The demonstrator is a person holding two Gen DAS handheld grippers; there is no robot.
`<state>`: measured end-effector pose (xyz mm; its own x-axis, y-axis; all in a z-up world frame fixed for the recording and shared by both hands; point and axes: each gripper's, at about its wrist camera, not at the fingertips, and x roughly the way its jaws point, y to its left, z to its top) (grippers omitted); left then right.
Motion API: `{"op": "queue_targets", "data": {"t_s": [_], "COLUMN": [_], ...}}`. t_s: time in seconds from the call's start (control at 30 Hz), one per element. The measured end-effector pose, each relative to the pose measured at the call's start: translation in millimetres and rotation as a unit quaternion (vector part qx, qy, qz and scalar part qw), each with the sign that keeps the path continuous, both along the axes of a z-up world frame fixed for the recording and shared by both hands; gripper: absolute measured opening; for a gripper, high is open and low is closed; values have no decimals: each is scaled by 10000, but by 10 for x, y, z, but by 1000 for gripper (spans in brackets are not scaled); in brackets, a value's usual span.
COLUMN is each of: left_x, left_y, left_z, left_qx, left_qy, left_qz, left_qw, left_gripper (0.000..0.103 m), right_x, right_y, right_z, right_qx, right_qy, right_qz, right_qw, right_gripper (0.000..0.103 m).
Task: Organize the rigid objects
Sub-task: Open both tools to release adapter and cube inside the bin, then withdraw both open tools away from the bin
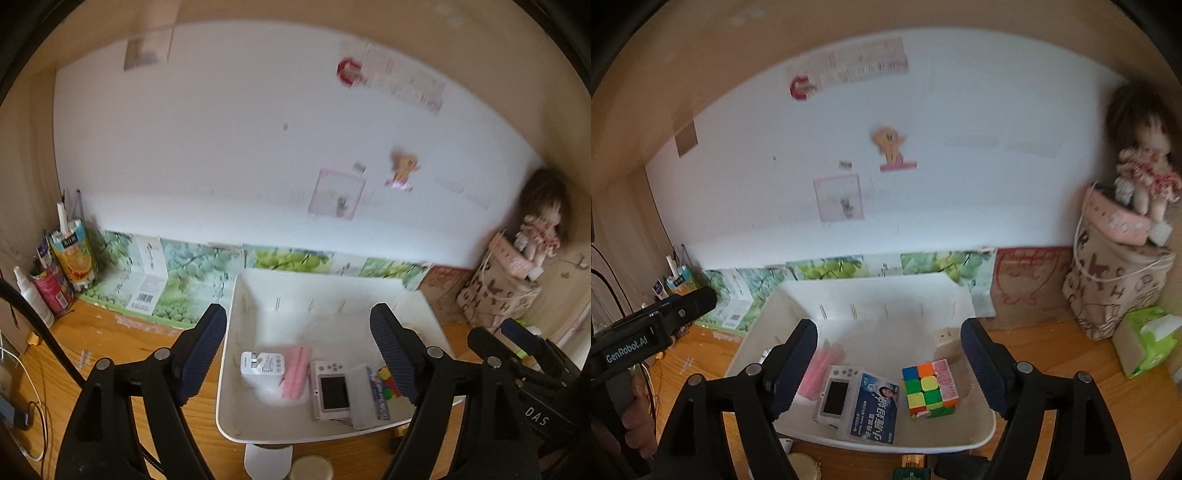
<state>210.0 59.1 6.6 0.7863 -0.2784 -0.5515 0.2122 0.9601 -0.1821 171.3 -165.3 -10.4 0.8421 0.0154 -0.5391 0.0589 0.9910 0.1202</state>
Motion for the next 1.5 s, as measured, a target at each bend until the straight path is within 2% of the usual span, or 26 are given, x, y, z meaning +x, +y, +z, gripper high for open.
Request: {"op": "queue_targets", "data": {"t_s": [0.17,0.37,0.63,0.87,1.17,1.3,1.5], "left_x": [-234,-445,-683,-780,-812,-823,-848], "left_y": [88,150,134,123,123,42,-54], "left_z": [146,155,-29,-185,-561,-794,-1033], "left_qx": [-137,-327,-486,-399,-446,-376,-249], "left_qy": [-253,-198,190,493,1314,1976,2703], "left_qz": [-93,-218,-467,-517,-341,-415,-364], "left_qw": [9995,9990,9975,9966,9897,9787,9618], "left_gripper": [86,87,87,87,87,87,87], "right_x": [-267,-557,-876,-1107,-1292,-1342,-1391], "right_y": [36,48,123,224,301,291,223], "right_z": [168,277,207,-44,-363,-501,-701], "right_qx": [0,31,-183,-197,-315,-288,-193], "right_qy": [-274,-520,-495,-154,333,558,815], "right_qz": [-124,-336,-541,-608,-479,-390,-95], "right_qw": [9995,9981,9971,9978,9978,9973,9964], "right_gripper": [83,85,85,85,85,85,85]}}
